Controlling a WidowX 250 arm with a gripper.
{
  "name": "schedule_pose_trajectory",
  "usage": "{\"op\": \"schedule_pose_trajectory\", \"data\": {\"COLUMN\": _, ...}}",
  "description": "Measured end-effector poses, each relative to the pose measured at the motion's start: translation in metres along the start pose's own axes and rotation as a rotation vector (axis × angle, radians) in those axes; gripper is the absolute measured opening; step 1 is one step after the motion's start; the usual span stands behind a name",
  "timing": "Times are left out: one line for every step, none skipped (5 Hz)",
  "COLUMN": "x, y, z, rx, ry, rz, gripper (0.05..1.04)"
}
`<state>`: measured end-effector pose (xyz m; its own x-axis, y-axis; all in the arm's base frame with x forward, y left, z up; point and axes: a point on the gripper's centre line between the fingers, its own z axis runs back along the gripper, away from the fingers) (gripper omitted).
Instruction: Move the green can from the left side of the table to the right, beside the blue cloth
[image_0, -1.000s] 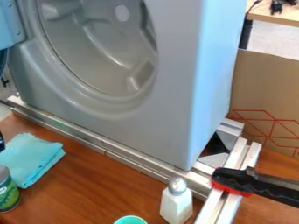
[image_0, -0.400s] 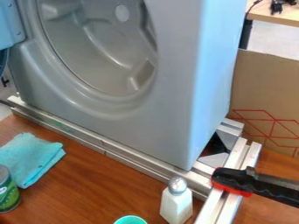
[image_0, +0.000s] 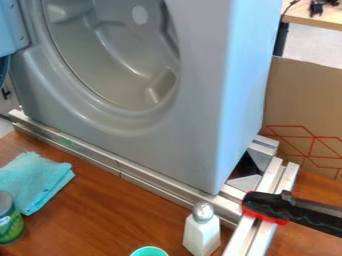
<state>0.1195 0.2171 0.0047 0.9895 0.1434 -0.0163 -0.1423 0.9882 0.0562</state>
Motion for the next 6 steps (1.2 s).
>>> {"op": "schedule_pose_trajectory", "data": {"x": -0.018, "y": -0.040, "z": -0.010, "rx": -0.142, "ry": 0.101, "rz": -0.030, "gripper": 1.001}}
{"op": "schedule_pose_trajectory", "data": {"x": -0.026, "y": -0.089, "z": -0.018, "rx": -0.247, "ry": 0.156, "rz": -0.106, "gripper": 1.001}}
{"op": "schedule_pose_trajectory", "data": {"x": -0.027, "y": -0.116, "z": -0.022, "rx": -0.305, "ry": 0.173, "rz": -0.121, "gripper": 1.001}}
{"op": "schedule_pose_trajectory", "data": {"x": -0.020, "y": -0.130, "z": -0.024, "rx": -0.333, "ry": 0.178, "rz": -0.114, "gripper": 1.001}}
{"op": "schedule_pose_trajectory", "data": {"x": -0.013, "y": -0.137, "z": -0.021, "rx": -0.350, "ry": 0.159, "rz": -0.118, "gripper": 1.001}}
{"op": "schedule_pose_trajectory", "data": {"x": 0.003, "y": -0.139, "z": -0.003, "rx": -0.367, "ry": 0.065, "rz": -0.152, "gripper": 1.001}}
